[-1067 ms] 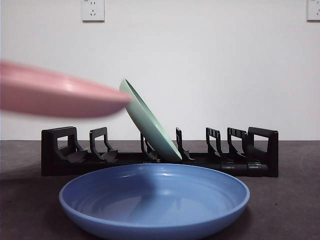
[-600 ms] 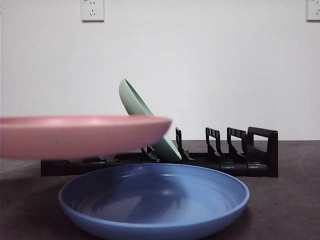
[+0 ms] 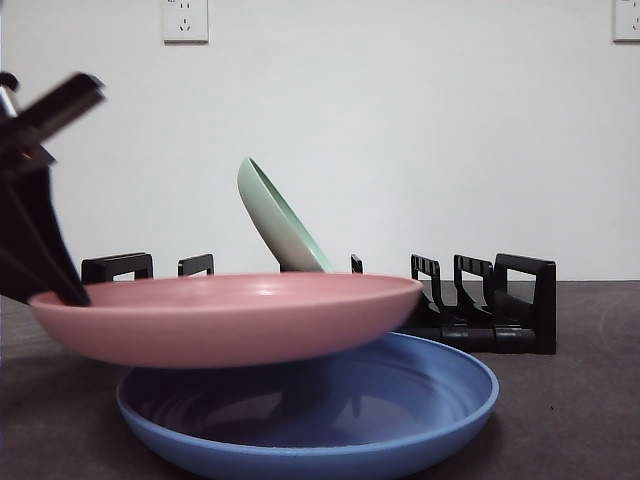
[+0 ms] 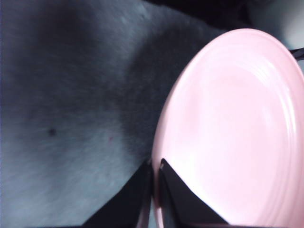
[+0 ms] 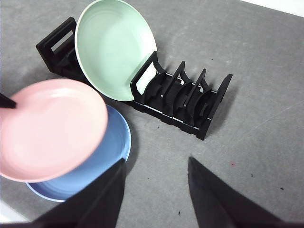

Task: Place the plate

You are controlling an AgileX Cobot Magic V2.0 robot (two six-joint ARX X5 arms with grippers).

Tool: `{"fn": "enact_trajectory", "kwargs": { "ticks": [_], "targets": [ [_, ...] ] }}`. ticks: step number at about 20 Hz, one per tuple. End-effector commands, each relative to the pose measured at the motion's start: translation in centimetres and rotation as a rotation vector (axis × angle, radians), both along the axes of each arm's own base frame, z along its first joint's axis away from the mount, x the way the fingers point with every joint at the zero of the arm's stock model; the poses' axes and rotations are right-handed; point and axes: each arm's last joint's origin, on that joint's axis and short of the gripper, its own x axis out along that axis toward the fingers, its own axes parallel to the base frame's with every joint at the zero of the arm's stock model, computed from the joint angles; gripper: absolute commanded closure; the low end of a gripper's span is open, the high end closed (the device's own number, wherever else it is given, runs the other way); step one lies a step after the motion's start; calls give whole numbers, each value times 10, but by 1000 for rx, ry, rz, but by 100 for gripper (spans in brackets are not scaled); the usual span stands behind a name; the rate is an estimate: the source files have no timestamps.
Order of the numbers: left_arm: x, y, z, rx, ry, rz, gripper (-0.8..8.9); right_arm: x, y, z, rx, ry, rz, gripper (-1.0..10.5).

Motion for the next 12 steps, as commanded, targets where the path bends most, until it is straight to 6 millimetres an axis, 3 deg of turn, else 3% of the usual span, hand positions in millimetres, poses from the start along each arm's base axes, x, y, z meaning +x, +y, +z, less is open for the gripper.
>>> {"fn": "enact_trajectory", "kwargs": {
  "ticks": [1,5,12],
  "targets": [
    [6,-11,-3,-19,-12,-9,805,0,1,4,16,-5,-2,740],
    [6,-23,-11,66,-28,5,805,0,1,4,17,-5,-2,740],
    [-3,-41,-8,126,-116,-23,805,0,1,4,17,-6,-4,740]
  ]
}}
